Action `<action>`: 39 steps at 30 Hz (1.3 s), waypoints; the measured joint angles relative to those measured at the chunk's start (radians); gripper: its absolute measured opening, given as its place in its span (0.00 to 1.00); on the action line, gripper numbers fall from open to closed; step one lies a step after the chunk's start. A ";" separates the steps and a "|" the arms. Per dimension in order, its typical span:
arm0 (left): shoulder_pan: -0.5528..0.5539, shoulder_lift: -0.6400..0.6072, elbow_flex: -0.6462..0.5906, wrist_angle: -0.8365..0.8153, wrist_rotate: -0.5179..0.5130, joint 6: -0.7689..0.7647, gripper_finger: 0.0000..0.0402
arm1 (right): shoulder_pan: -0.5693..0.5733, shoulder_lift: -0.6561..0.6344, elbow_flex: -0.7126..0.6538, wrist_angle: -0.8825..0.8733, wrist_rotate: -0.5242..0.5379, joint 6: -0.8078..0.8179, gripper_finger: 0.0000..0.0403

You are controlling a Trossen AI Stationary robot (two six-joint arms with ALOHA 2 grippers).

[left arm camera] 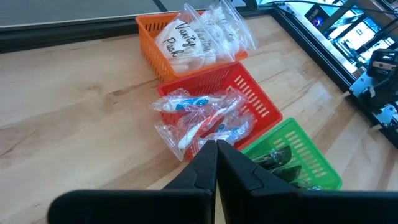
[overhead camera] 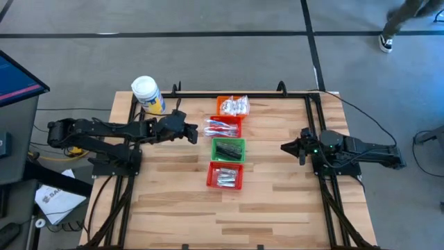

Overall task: Pick & Place Travel size toiletries
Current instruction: Return to Home Position

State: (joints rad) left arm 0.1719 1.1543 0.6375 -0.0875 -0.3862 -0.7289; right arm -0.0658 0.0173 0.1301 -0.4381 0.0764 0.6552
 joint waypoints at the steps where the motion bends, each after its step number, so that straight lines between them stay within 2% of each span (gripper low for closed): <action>1: 0.000 0.000 0.000 0.000 0.000 0.000 0.00 | 0.000 -0.017 -0.005 0.002 -0.009 -0.003 0.17; 6: 0.006 0.000 0.000 0.000 0.000 0.005 0.00 | 0.000 0.000 -0.006 0.007 -0.019 -0.003 0.17; 9: 0.017 0.000 0.000 0.000 0.002 0.064 0.00 | 0.000 0.000 -0.006 0.006 -0.020 -0.006 0.17; 14: 0.056 -0.034 0.000 0.000 0.078 0.123 0.00 | 0.001 0.002 -0.006 0.004 -0.031 -0.089 0.17; 22: 0.071 -0.266 0.000 0.060 0.080 0.326 0.00 | 0.001 0.002 -0.006 0.004 -0.031 -0.097 0.17; 33: 0.031 -0.620 -0.095 0.075 0.088 0.333 0.00 | 0.001 0.002 -0.006 0.004 -0.031 -0.097 0.17; 39: -0.010 -0.754 -0.173 0.071 0.089 0.332 0.00 | 0.000 0.002 -0.006 0.004 -0.031 -0.097 0.17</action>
State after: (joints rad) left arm 0.1620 0.4006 0.4640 -0.0165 -0.2977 -0.3965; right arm -0.0654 0.0196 0.1238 -0.4337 0.0454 0.5579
